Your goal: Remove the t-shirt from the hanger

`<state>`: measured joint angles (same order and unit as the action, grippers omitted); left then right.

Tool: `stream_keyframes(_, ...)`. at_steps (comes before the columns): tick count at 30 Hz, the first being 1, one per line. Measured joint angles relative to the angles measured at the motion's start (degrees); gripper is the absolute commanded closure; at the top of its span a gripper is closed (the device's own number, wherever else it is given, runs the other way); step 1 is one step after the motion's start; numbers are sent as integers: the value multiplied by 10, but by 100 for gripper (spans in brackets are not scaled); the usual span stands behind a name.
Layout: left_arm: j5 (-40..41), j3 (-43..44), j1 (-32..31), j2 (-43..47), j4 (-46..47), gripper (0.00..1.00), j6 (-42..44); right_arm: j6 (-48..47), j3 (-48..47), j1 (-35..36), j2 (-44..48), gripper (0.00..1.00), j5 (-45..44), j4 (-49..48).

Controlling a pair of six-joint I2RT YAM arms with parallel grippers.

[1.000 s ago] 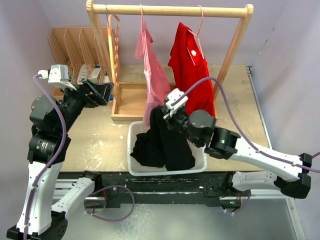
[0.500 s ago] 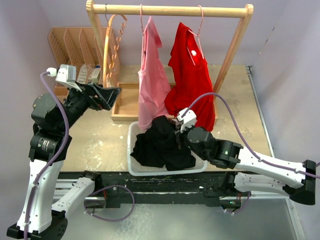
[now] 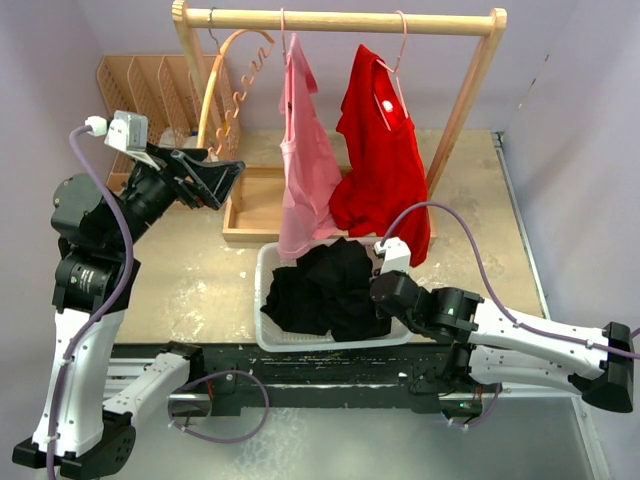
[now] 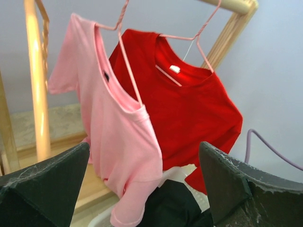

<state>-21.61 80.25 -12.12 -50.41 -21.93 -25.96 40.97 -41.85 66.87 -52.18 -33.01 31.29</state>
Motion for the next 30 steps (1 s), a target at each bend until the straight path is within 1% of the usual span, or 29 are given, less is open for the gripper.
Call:
stream_keyframes(3, -12, 14, 0, -12, 21, 1, 0, 30, 1, 0, 0, 100, -2, 24)
stream_keyframes(5, -19, 21, 0, -22, 32, 1, 0, 49, 1, 0, -1, 91, -4, 36)
stream_keyframes(7, -24, 28, 0, -37, 42, 1, 0, 64, 1, 0, -7, 78, -5, 46)
stream_keyframes(8, -27, 32, 0, -44, 45, 1, -1, 71, 1, 0, -10, 74, -5, 50)
stream_keyframes(9, -30, 37, 0, -55, 48, 1, -1, 77, 1, 0, -14, 67, -5, 56)
stream_keyframes(10, -33, 42, 0, -64, 49, 1, -1, 83, 1, 0, -19, 63, -5, 62)
stream_keyframes(12, -38, 53, 0, -86, 52, 1, -1, 92, 1, 0, -27, 58, -5, 71)
stream_keyframes(17, -47, 71, 0, -137, 54, 1, -3, 91, -10, 0, -25, 55, -1, 84)
stream_keyframes(18, -50, 76, 0, -146, 54, 1, -3, 86, -16, 0, -19, 51, 2, 84)
stream_keyframes(20, -53, 88, 0, -158, 54, 1, -2, 78, -27, 0, -4, 41, 8, 83)
stream_keyframes(22, -53, 106, -1, -171, 54, 1, -2, 68, -42, 0, 16, 37, 11, 82)
stream_keyframes(26, -56, 147, -4, -194, 64, 0, 0, 44, -85, 2, 35, 33, 12, 80)
stream_keyframes(30, -60, 175, -14, -221, 80, 0, 0, 26, -122, 2, 35, 34, 12, 79)
